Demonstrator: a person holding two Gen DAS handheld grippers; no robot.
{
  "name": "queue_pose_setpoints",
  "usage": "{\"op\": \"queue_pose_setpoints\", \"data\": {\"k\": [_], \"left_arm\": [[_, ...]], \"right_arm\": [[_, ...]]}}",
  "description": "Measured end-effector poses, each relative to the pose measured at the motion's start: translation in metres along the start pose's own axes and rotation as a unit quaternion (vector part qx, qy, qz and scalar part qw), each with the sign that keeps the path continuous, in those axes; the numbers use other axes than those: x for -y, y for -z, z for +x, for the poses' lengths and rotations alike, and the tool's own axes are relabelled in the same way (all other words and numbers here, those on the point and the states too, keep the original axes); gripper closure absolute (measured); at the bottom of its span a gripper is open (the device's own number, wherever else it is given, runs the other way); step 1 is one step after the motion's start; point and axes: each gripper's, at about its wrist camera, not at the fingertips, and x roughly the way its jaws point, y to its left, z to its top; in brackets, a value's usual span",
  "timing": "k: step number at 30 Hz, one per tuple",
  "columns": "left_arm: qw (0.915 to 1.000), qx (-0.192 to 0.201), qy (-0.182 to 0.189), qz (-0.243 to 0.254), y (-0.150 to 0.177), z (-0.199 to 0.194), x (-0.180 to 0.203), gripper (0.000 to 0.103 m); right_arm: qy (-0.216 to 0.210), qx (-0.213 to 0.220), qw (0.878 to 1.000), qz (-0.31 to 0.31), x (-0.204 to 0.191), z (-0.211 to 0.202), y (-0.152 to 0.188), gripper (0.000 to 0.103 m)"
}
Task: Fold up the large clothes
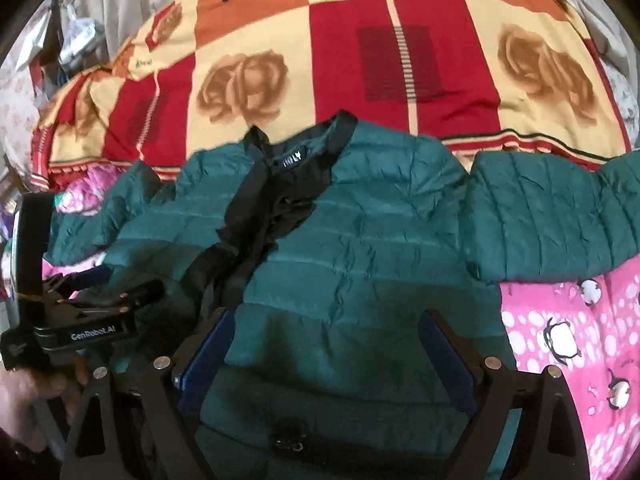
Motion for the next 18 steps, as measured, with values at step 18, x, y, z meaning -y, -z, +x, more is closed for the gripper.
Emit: {"op": "queue_pose_setpoints", "data": {"k": [18], "left_arm": [[0.9998, 0.006, 0.017, -0.009, 0.006, 0.005, -0.006, 0.000]], "right_arm": [[0.001, -0.080, 0.996, -0.029, -0.008, 0.035, 0.022, 0.001]]}}
